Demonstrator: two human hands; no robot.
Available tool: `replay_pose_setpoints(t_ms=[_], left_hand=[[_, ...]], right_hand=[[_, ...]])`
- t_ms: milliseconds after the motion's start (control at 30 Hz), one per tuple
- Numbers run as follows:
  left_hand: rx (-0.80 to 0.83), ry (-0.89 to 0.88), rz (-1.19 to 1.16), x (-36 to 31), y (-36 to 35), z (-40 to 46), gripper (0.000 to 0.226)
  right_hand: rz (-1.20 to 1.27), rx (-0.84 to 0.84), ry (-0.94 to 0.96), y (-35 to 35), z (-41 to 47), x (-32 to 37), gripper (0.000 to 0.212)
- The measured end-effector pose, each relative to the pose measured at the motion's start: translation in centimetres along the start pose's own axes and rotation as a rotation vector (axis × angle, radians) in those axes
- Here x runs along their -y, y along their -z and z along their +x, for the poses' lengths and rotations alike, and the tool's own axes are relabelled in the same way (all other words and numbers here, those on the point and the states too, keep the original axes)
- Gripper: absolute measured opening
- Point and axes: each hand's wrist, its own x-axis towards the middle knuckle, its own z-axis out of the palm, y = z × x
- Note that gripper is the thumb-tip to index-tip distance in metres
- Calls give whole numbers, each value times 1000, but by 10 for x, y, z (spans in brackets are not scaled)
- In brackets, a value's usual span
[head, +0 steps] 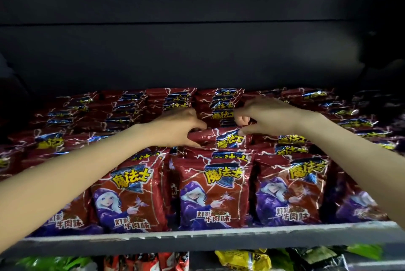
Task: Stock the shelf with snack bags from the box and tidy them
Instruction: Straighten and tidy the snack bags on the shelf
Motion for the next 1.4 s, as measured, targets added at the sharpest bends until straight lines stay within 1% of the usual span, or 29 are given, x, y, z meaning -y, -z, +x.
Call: replay_pose_setpoints(t_ms=[100, 167, 233, 300, 367, 433, 500, 567, 633, 667, 700, 733, 800, 867, 933, 1000, 1067, 1133, 1200, 1300, 1367, 1400], left_hand=[[9, 68, 10, -5, 1, 6, 48], [20, 103, -6, -8, 3, 9, 48], [36, 109, -19, -9, 6, 9, 46], [76, 107, -108, -8, 13, 7, 39], [98, 134, -247, -7, 24, 5, 31], [44, 144, -337, -8, 33, 6, 25], [-85, 108, -376, -13, 35, 13, 17], [-172, 18, -383, -28, 34, 26, 14], [-163, -82, -336, -45, 31, 43, 22], [-135, -117, -290, -53, 28, 52, 28], [-101, -141, -240, -60, 25, 61, 33], [-66, -154, -193, -66, 22, 69, 37], [-23, -166, -116, -75, 15, 83, 41], [-25, -179, -67, -79, 9, 91, 39], [-41, -195, -73, -81, 6, 95, 35], [-64, -193, -137, -84, 3, 97, 31], [-87, -167, -183, -88, 3, 98, 30], [-111, -140, -148, -93, 3, 101, 29], [-145, -111, -96, -94, 3, 105, 28], [-136, -20, -124, -94, 6, 108, 25], [-99, 17, -162, -96, 8, 109, 23], [-90, 23, -173, -97, 9, 109, 23]], right_hand=[[3, -68, 6, -4, -8, -8, 19], [4, -104, -4, -10, -10, -10, 20], [32, -86, -4, -10, -8, -9, 20], [154, -48, 4, 0, -11, -9, 20], [267, -59, -19, 15, -23, -18, 22], [281, -64, -66, 27, -46, -34, 20], [236, -3, -139, 30, -70, -50, 14], [174, 109, -232, 27, -88, -61, 16], [60, 214, -302, 19, -96, -66, 25], [-13, 257, -327, 14, -97, -66, 35], [-58, 281, -342, 10, -97, -66, 44], [-60, 281, -347, 6, -96, -65, 49], [7, 243, -334, 2, -96, -65, 45], [141, 171, -317, 5, -98, -68, 29], [256, 107, -311, 9, -99, -69, 14], [239, 65, -299, 10, -98, -69, 11], [151, 24, -296, 6, -96, -71, 13], [53, -19, -313, 3, -93, -72, 9], [-46, -77, -330, -1, -91, -75, 11], [-76, -152, -289, -5, -91, -79, 17], [-119, -104, -240, -5, -93, -80, 28], [-141, -53, -225, -5, -95, -79, 40]])
